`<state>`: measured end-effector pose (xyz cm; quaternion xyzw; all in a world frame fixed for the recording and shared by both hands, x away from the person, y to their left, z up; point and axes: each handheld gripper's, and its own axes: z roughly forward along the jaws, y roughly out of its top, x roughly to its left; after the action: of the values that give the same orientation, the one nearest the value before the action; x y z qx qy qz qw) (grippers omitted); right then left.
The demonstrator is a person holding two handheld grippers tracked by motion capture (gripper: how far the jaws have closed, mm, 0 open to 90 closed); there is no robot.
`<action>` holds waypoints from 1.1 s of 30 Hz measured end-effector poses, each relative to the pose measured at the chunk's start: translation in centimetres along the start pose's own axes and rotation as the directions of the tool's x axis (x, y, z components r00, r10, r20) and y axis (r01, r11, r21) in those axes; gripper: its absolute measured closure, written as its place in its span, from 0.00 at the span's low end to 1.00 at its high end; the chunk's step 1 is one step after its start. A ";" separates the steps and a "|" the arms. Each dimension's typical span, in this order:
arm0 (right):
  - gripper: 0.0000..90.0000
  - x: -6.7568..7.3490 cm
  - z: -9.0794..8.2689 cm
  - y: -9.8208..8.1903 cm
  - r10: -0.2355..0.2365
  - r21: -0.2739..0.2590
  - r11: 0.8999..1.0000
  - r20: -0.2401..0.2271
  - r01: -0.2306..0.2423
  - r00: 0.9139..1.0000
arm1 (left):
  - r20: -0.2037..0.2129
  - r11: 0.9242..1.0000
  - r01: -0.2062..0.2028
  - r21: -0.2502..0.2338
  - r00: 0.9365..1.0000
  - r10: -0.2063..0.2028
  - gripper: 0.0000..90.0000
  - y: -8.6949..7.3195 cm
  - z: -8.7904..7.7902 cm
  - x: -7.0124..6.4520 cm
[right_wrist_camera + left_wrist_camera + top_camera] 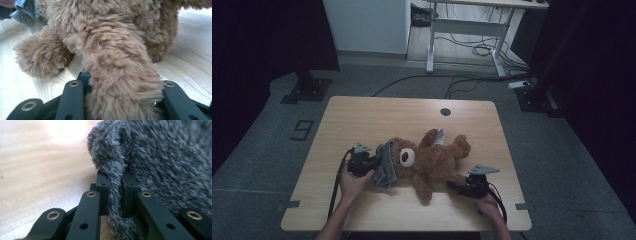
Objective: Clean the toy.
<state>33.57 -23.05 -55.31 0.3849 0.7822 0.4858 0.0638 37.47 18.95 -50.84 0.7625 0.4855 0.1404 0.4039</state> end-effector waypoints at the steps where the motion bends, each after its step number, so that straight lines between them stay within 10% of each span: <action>1: 0.64 0.0 0.0 0.0 0.002 0.000 1.000 -0.001 -0.002 1.000 | 0.012 0.999 -0.003 -0.034 1.000 0.003 0.88 0.5 -0.8 -0.1; 8: 0.64 -0.1 0.0 0.0 0.002 0.001 1.000 -0.001 -0.002 1.000 | 0.048 0.984 -0.074 -0.165 0.995 0.083 0.88 5.6 -3.9 -2.9; 15: 0.64 0.0 0.0 0.0 -0.006 -0.002 1.000 0.011 0.006 1.000 | 0.130 0.970 -0.162 -0.180 0.974 0.187 0.87 9.3 -2.3 -8.6; 24: 0.64 0.0 -0.1 0.0 -0.009 0.002 1.000 0.015 0.008 1.000 | 0.229 0.943 -0.303 -0.134 0.917 0.327 0.87 8.7 2.9 -17.7; 30: 0.64 -0.1 -0.1 0.0 -0.010 0.002 1.000 0.023 0.010 1.000 | 0.220 0.929 -0.345 -0.131 0.904 0.367 0.88 6.6 4.9 -19.4; 33: 0.64 0.0 -0.1 0.0 -0.016 0.004 1.000 0.025 0.016 1.000 | 0.198 0.930 -0.339 -0.145 0.911 0.362 0.88 6.5 4.4 -18.6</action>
<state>33.54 -23.10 -55.27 0.3847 0.7853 0.4790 0.0768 35.12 -0.37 -45.41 0.8253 0.2844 0.1508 0.4640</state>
